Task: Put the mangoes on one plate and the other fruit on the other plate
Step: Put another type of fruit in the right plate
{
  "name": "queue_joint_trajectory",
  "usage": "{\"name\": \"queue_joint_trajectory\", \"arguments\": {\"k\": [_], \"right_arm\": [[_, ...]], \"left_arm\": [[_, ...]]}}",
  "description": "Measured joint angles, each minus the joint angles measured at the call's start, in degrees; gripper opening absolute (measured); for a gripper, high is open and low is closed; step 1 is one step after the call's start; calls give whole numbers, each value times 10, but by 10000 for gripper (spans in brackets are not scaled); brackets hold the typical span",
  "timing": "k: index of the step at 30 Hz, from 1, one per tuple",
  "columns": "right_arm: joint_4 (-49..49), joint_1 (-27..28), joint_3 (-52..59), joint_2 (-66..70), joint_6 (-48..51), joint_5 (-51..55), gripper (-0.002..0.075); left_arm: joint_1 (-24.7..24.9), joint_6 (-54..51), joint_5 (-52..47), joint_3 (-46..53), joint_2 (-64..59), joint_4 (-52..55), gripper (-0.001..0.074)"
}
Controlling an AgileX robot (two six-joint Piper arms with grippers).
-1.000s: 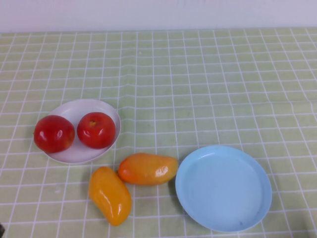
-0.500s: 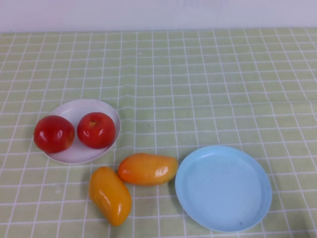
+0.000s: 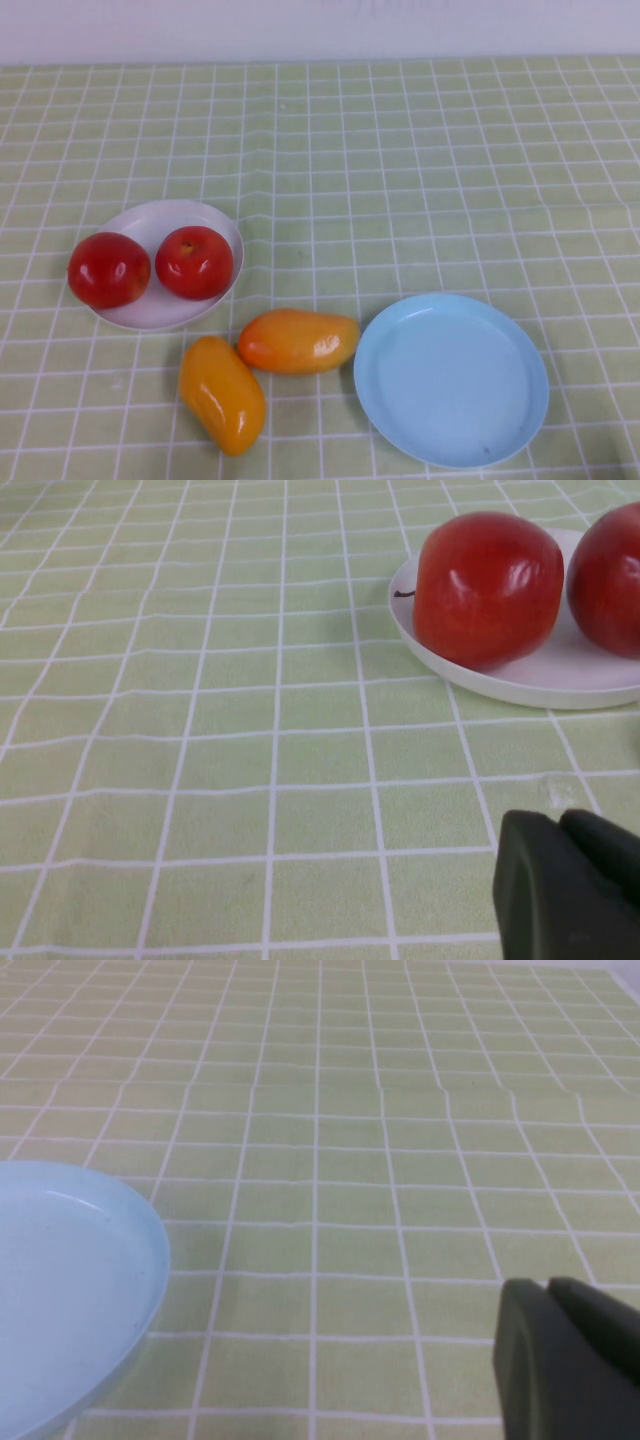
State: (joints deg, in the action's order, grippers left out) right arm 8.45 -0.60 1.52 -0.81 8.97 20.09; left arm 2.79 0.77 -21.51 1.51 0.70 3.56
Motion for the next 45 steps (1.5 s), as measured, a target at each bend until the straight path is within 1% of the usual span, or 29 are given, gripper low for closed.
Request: {"name": "queue_joint_trajectory", "arguments": {"k": [25, 27, 33, 34, 38, 41, 45], "right_arm": [[7, 0, 0, 0, 0, -3, -17], [41, 0, 0, 0, 0, -18, -17], [236, 0, 0, 0, 0, -110, -17], [283, 0, 0, 0, 0, -126, -17], [369, 0, 0, 0, 1, -164, -17], [402, 0, -4, 0, 1, -145, -17], [395, 0, -77, 37, 1, -43, -17]], "left_arm": [[0, 0, 0, 0, 0, 0, 4], [0, 0, 0, 0, 0, 0, 4], [0, 0, 0, 0, 0, 0, 4], [0, 0, 0, 0, 0, 0, 4], [0, 0, 0, 0, 0, 0, 4], [0, 0, 0, 0, 0, 0, 4], [0, 0, -1, 0, 0, 0, 4]]}}
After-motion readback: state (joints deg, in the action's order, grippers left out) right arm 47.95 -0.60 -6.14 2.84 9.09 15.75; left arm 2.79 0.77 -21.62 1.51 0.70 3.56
